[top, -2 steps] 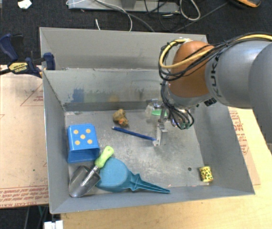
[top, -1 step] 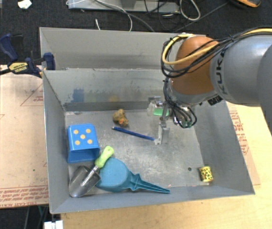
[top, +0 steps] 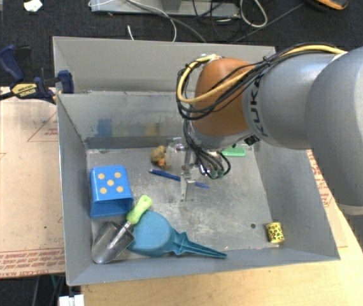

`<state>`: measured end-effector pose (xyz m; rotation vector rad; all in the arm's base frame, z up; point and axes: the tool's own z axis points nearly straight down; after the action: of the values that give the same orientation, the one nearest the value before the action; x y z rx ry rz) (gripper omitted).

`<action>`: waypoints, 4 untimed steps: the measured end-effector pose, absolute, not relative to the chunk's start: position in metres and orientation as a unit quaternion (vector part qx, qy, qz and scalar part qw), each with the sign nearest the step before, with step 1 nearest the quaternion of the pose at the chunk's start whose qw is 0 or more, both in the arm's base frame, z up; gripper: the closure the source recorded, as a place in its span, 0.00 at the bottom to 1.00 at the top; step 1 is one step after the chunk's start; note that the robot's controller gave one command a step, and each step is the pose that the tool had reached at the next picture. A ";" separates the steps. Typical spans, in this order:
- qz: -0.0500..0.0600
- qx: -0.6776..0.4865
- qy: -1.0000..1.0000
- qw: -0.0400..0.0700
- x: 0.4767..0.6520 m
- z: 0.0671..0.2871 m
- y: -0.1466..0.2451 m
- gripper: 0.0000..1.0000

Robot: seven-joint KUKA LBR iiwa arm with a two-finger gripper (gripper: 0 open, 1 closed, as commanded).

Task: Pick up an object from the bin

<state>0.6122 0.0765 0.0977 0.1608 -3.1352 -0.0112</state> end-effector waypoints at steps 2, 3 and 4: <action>-0.004 -0.130 -0.992 -0.005 0.603 0.071 0.077 1.00; -0.003 -0.130 -0.992 -0.005 0.603 0.071 0.077 1.00; -0.003 -0.129 -0.992 -0.004 0.602 0.094 0.077 1.00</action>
Offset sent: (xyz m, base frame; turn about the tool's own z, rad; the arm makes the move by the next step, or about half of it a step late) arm -0.0106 -0.0004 -0.0277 0.3657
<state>0.6018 0.0769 0.0945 -0.4074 -3.1230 -0.0109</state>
